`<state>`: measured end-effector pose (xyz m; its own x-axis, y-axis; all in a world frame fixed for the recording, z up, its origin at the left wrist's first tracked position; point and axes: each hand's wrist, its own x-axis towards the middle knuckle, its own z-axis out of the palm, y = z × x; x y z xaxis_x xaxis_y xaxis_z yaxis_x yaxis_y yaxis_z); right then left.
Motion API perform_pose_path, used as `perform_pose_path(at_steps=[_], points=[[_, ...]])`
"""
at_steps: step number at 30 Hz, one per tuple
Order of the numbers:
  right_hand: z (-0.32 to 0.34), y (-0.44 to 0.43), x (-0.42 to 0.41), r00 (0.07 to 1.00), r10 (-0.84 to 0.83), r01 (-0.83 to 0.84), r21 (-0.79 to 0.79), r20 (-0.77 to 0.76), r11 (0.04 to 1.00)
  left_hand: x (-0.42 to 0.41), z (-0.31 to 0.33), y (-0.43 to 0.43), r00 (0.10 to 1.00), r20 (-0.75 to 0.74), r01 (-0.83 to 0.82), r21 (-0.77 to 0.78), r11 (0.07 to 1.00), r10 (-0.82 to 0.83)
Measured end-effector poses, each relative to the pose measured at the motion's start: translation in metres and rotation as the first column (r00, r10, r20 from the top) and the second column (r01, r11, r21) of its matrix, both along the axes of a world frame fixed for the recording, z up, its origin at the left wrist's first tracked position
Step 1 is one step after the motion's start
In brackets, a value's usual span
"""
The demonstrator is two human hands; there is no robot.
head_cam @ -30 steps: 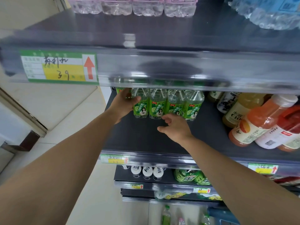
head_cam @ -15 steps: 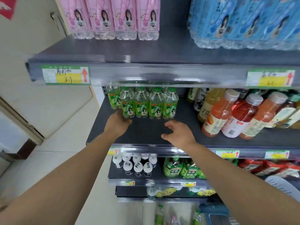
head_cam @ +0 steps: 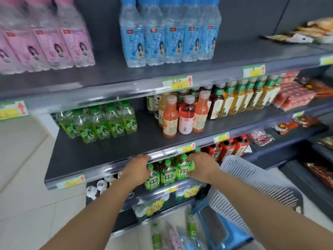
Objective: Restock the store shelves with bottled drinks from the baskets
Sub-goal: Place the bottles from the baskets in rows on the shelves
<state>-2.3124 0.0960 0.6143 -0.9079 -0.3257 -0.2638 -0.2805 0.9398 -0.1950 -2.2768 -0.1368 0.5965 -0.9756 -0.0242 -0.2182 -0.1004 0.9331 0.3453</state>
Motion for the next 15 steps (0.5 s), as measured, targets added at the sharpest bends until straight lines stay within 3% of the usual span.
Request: perform_pose_path(at_steps=[6,15], points=[[-0.007,0.082,0.048,0.955,-0.297,0.295,0.043,0.029,0.954,-0.013,-0.019,0.075,0.961,0.016,0.278,0.002,0.961,-0.278],[-0.043,0.202,0.158,0.755,-0.648,0.645,0.064,0.100,0.762,0.013,-0.054,0.216,0.766,0.036,0.643,-0.004,0.766,-0.642]])
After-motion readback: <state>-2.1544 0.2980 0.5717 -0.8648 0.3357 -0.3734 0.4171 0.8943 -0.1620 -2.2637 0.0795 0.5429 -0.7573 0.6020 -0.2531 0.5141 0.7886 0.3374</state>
